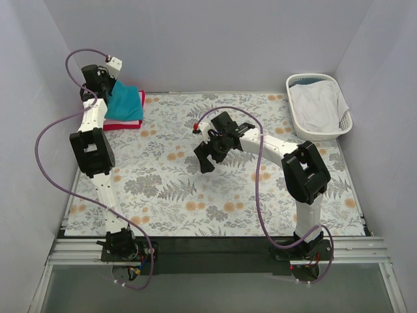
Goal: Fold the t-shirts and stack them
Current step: Neatly place the folded tshirt to the corner
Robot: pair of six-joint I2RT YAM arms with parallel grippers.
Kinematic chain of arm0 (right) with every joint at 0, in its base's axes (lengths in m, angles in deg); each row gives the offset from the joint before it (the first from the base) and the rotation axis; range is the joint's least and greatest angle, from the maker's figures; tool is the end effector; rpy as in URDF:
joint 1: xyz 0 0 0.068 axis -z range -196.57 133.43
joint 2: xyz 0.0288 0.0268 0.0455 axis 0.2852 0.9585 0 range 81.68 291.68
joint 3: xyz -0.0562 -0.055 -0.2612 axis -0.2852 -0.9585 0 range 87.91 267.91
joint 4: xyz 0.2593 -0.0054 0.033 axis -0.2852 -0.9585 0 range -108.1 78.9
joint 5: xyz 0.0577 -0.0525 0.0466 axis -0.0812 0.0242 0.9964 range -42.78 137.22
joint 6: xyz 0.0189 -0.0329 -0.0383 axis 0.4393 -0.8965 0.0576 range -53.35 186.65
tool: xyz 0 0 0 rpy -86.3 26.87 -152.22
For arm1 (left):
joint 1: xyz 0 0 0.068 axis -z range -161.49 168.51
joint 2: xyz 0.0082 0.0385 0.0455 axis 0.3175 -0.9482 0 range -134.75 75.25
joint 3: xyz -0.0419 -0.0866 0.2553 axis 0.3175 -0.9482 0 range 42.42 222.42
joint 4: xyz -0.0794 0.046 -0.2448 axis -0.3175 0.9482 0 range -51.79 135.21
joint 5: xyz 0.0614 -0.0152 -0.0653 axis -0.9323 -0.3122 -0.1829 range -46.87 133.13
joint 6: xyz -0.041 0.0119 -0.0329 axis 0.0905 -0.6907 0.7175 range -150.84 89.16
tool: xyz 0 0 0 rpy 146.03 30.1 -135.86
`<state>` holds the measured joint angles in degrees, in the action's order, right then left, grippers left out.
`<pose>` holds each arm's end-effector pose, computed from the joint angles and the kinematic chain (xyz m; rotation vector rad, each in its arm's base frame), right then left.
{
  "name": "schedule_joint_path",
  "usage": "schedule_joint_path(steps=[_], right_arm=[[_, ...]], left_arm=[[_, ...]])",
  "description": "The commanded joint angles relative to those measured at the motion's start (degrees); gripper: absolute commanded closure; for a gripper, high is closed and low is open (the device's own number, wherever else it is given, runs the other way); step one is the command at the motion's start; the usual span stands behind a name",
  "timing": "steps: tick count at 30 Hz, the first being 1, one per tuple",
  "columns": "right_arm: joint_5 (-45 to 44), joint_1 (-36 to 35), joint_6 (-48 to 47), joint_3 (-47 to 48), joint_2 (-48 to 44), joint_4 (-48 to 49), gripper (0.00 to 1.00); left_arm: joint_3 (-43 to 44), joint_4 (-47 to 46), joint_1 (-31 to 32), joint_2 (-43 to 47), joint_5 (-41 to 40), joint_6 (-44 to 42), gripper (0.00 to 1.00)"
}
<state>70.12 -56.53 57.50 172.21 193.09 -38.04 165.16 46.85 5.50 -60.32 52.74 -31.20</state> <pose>0.3164 0.2832 0.2145 -1.2120 2.2495 0.7175 0.5490 0.1208 0.2625 -0.1033 1.9374 -0.0080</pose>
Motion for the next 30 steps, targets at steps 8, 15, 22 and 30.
schedule_joint_path(steps=[8,15,22,30], right_arm=[[0.3,-0.9,0.3,3.2,2.4,-0.2,0.02],[0.0,-1.8,0.0,2.9,2.3,-0.4,0.02],[0.0,-2.1,-0.2,2.5,1.4,-0.4,0.02],[-0.4,-2.0,-0.2,2.3,-0.2,-0.6,0.02]], left_arm=[[1.8,-6.9,-2.4,-4.5,4.1,-5.6,1.0],[4.8,-13.5,-4.6,-8.9,4.2,-5.5,0.82],[8.1,-11.6,-5.4,-4.6,3.3,-0.1,0.56],[4.8,13.7,-5.5,4.2,15.2,9.1,0.51]])
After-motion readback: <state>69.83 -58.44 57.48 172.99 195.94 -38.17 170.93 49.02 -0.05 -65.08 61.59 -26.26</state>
